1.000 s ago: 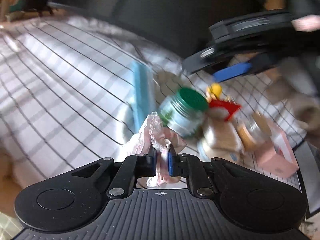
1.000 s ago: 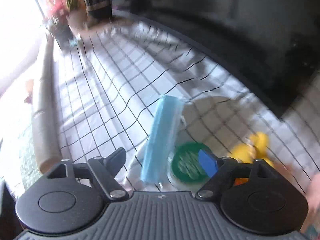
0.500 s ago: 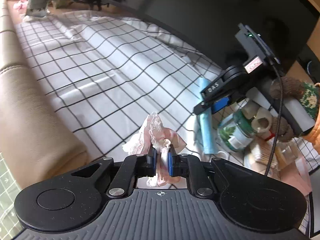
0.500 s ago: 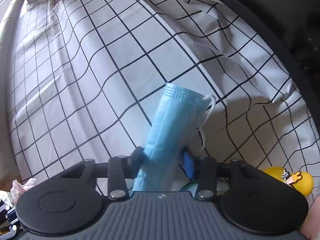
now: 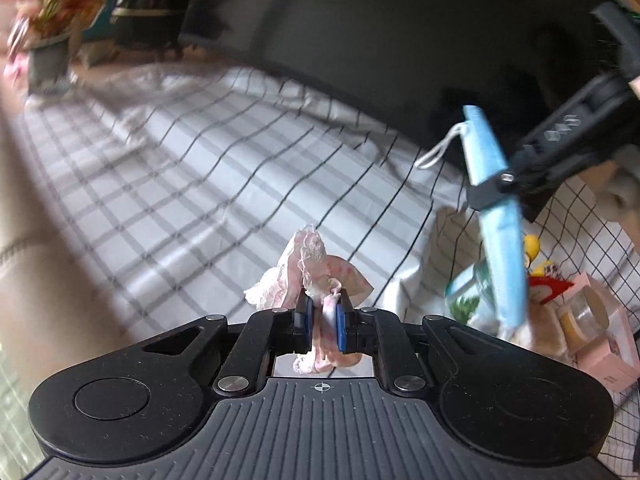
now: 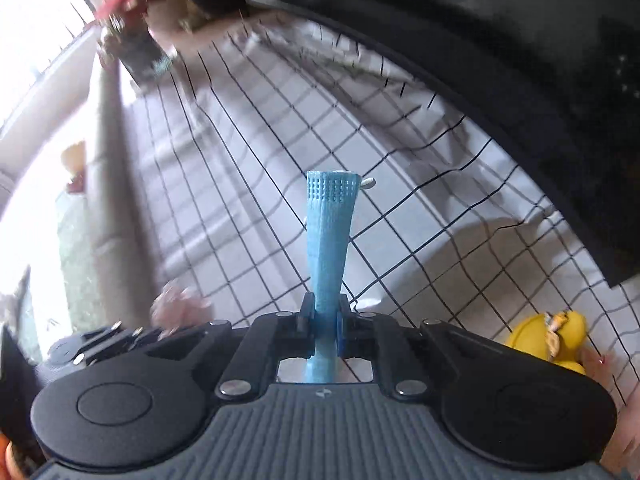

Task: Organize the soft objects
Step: 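Carry the tissue and the face mask over the pink box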

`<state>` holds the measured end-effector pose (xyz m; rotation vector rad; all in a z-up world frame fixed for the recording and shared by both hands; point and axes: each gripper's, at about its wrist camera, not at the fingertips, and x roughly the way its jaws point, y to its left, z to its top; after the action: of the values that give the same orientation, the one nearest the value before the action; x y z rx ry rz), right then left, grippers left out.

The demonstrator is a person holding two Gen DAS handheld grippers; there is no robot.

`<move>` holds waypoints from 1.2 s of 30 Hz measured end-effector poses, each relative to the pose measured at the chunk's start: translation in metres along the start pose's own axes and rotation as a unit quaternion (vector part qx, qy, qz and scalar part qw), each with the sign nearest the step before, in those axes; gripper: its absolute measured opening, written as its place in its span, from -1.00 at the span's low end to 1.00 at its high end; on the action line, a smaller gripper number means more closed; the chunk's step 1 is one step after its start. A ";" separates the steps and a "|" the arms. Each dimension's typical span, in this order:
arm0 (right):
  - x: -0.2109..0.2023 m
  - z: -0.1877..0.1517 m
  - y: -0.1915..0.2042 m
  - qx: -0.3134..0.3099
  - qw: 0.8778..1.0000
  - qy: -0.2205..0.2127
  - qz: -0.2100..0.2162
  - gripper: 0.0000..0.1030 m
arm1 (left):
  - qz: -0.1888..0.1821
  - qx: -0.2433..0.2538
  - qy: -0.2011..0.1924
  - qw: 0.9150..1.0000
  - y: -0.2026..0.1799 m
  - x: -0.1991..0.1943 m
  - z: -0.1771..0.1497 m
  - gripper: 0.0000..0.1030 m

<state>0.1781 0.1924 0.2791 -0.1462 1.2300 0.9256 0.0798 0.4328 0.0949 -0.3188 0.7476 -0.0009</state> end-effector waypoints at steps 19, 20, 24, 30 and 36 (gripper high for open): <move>-0.158 -0.093 -0.130 0.108 0.985 -0.123 -0.047 -0.83 | -0.067 0.118 -0.011 0.991 -0.140 0.023 0.081 -0.74; -0.166 -0.102 -0.140 0.117 0.983 -0.130 -0.052 -0.82 | -0.075 0.127 -0.011 0.989 -0.152 0.023 0.080 -0.74; -0.193 -0.143 -0.178 0.151 0.974 -0.152 -0.073 -0.82 | -0.109 0.162 -0.003 0.981 -0.207 0.027 0.075 -0.74; -0.225 -0.208 -0.233 0.212 0.955 -0.173 -0.112 -0.82 | -0.176 0.220 0.019 0.959 -0.303 0.034 0.054 -0.74; -0.248 -0.261 -0.272 0.260 0.932 -0.193 -0.162 -0.82 | -0.235 0.272 0.047 0.932 -0.381 0.043 0.026 -0.74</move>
<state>0.1596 -0.2585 0.2911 0.2416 1.0025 0.2989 0.1715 0.0721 0.1924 0.0420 0.7198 -0.6709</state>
